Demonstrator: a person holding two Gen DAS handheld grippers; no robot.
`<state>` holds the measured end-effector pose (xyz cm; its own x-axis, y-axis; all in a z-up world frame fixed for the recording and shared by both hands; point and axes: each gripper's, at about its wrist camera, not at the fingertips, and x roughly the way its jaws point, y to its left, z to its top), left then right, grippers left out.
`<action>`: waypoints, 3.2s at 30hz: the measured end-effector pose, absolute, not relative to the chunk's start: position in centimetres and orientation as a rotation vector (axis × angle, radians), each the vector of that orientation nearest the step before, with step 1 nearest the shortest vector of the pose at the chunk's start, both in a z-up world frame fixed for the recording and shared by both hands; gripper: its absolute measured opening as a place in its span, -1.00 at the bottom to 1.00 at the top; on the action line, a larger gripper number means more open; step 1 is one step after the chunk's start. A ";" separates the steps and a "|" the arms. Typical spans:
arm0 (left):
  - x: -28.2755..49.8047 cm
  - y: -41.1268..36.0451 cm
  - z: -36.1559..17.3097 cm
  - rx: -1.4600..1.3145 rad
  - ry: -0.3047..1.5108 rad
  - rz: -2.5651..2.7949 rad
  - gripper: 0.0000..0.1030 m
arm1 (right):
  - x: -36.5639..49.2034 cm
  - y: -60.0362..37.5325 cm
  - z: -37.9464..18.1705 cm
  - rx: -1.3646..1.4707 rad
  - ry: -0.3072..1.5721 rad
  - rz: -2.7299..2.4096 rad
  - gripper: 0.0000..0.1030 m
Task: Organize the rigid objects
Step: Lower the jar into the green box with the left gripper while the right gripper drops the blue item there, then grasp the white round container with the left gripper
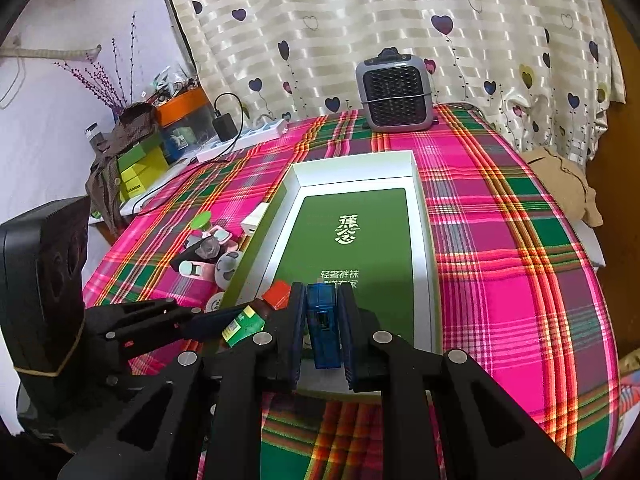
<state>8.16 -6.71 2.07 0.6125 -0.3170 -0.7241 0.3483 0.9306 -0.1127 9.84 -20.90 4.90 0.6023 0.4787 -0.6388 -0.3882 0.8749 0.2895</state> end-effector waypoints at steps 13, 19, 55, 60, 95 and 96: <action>7.9 -7.1 2.3 0.028 0.819 -0.424 -0.38 | 10.3 -21.4 4.4 0.138 0.816 0.487 -0.66; 7.3 -6.7 2.8 0.021 0.800 -0.417 -0.38 | 10.1 -21.6 4.8 0.114 0.799 0.455 -0.63; 3.4 -1.6 4.4 -0.054 0.741 -0.297 -0.38 | 6.1 -18.4 6.9 0.009 0.727 0.477 -0.27; 3.3 -1.1 4.3 -0.061 0.738 -0.287 -0.38 | 6.0 -17.9 6.9 0.004 0.732 0.490 -0.27; 6.2 0.2 1.7 -0.073 0.820 -0.240 -0.38 | 6.1 -16.4 5.7 -0.012 0.782 0.548 -0.28; 6.5 0.1 1.5 -0.068 0.827 -0.240 -0.38 | 6.1 -16.4 5.7 -0.011 0.782 0.549 -0.28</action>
<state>6.46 0.07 1.53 0.6520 -0.2380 -0.7199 0.1851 0.9707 -0.1532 6.14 -16.43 5.70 0.5774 0.4650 -0.6711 -0.4732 0.8604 0.1891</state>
